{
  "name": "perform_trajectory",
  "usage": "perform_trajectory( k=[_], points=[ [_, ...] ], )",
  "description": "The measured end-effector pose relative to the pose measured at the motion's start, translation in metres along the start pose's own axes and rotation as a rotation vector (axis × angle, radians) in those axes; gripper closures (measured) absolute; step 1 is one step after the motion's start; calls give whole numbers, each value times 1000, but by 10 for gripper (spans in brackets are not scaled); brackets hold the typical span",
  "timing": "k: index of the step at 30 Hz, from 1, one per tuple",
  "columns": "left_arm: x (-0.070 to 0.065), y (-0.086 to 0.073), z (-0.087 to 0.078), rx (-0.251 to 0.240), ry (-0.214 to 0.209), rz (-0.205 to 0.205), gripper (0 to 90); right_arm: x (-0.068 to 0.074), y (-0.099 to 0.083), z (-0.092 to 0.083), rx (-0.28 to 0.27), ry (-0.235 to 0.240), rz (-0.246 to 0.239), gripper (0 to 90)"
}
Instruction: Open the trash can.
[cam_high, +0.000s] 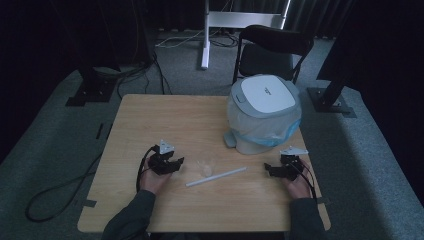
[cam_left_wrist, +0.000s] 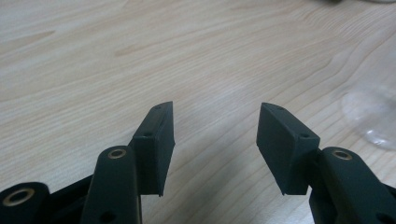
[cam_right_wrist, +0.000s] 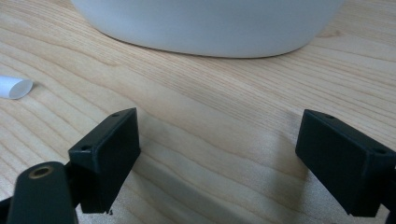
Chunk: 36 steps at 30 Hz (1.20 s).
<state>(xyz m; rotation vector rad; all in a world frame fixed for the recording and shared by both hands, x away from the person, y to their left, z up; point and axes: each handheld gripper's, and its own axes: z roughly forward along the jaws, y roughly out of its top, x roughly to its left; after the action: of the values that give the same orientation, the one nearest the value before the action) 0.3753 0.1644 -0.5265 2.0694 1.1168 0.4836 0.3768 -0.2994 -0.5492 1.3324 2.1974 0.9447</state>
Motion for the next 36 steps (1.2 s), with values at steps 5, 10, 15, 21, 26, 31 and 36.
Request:
perform_trajectory(
  k=[5,10,15,21,26,31,36],
  points=[
    [2,5,-4,-14,-28,-6,468,0,0,0,0,-2,2,127],
    [4,8,-7,-24,-42,-10,469,0,0,0,0,-4,3,127],
    [4,12,-9,-34,-57,-5,468,1,0,0,0,-4,3,127],
    [3,18,-10,-35,-67,11,467,1,0,0,0,-2,1,126],
    [3,24,-12,-45,-72,16,467,1,0,0,0,2,-4,125],
    [3,33,-15,-54,-73,30,467,1,0,0,1,4,-5,121],
    [2,41,-18,-61,-78,42,468,1,0,0,2,4,-5,121]
  ],
)
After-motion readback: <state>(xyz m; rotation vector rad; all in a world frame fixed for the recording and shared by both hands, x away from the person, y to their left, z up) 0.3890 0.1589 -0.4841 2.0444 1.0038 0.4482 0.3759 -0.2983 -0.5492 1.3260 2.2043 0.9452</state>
